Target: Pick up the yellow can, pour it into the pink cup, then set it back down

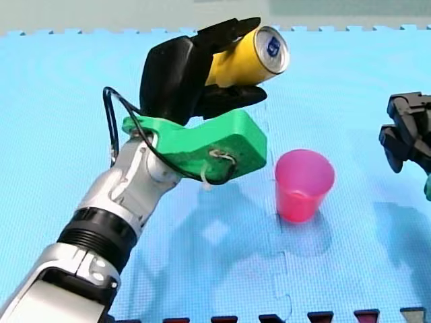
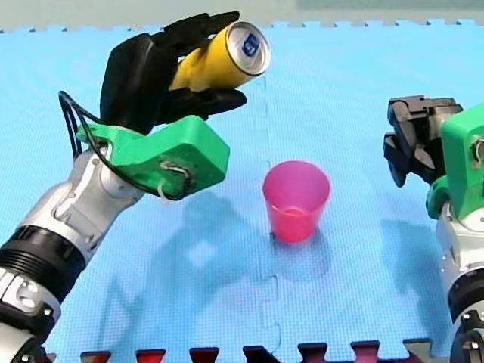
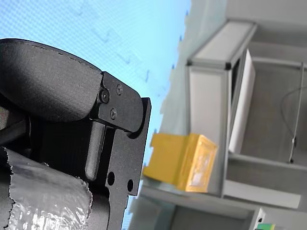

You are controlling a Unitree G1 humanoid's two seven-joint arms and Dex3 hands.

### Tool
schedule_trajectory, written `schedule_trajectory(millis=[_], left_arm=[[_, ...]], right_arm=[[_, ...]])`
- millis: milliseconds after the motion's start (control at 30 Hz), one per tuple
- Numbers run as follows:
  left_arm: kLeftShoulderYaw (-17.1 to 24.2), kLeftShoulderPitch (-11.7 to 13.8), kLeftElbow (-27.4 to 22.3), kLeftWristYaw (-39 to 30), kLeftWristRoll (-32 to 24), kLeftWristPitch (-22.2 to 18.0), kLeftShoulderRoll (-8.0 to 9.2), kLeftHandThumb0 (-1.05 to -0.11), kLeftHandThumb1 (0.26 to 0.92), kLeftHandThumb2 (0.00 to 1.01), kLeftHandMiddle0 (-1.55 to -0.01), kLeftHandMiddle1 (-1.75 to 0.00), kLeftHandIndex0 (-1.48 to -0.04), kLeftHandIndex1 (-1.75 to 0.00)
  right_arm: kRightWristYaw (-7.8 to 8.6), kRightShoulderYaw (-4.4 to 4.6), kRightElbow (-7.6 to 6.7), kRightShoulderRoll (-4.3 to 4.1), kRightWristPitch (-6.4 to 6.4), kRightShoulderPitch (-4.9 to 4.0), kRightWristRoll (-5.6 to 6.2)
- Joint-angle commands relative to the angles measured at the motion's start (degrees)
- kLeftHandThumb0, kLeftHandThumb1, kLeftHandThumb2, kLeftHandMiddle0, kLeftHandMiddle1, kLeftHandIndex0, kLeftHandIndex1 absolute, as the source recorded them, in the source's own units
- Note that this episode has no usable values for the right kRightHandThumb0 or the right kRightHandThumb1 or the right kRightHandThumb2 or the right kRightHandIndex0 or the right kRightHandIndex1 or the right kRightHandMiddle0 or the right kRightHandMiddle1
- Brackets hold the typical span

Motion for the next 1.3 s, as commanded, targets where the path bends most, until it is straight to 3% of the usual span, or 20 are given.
schedule_trajectory(millis=[0, 367, 567, 733, 867, 900, 967, 1000, 1133, 1267], left_arm=[[-1.6, -1.1, -0.3, 2.2, 1.8, -0.1, 0.75, -0.434, 0.784, 0.0, -1.32, 0.0, -1.19, 0.0], [-7.1, -1.0, 0.5, 7.2, 6.9, -1.5, 1.57, -0.419, 0.768, 0.0, -1.28, -0.01, -1.18, -0.01], [-9.9, -1.2, -0.8, 6.6, 9.5, -2.9, 3.59, -0.394, 0.77, 0.0, -1.28, 0.0, -1.2, -0.01], [-12.1, -0.7, -2.3, 10.1, 13.5, -2.0, 5.33, -0.365, 0.791, 0.01, -1.32, -0.02, -1.18, 0.0], [-13.1, -0.8, -2.9, 11.8, 15.1, -1.6, 6.14, -0.345, 0.811, 0.01, -1.48, -0.1, -1.22, -0.02], [-13.4, -0.9, -2.7, 12.1, 15.4, -1.6, 6.26, -0.342, 0.816, 0.01, -1.49, -0.16, -1.23, -0.01], [-13.8, -1.2, -2.3, 12.6, 15.9, -1.6, 6.47, -0.334, 0.822, 0.0, -1.27, -0.64, -1.23, -0.01], [-14.1, -1.2, -2.2, 12.8, 16.1, -1.5, 6.61, -0.333, 0.824, 0.0, -1.19, -0.79, -1.22, 0.0], [-14.9, -1.3, -2.2, 13.4, 17.0, -0.8, 7.11, -0.324, 0.827, 0.0, -1.11, -0.99, -1.21, 0.0], [-15.9, -1.5, -2.0, 15.1, 18.5, 0.3, 7.44, -0.323, 0.83, 0.0, -1.07, -1.06, -1.21, 0.0]], right_arm=[[-0.25, -0.08, -0.05, 0.03, 0.3, -0.14, 0.14], [-1.61, 0.62, 0.23, -0.17, 0.68, -0.25, -0.97], [-1.77, 0.55, 0.49, -0.09, 1.02, -0.43, -0.94], [-0.63, 0.05, 0.87, -0.1, 0.68, -0.44, -0.39], [0.62, -0.61, 0.98, 0.08, 0.37, -0.43, 0.4], [0.81, -0.74, 0.99, 0.14, 0.36, -0.43, 0.56], [0.98, -0.9, 0.99, 0.24, 0.37, -0.46, 0.72], [1.01, -0.95, 0.99, 0.28, 0.38, -0.47, 0.74], [1.05, -1.11, 0.94, 0.34, 0.35, -0.43, 0.7], [0.92, -1.11, 0.95, 0.27, 0.27, -0.36, 0.54]])
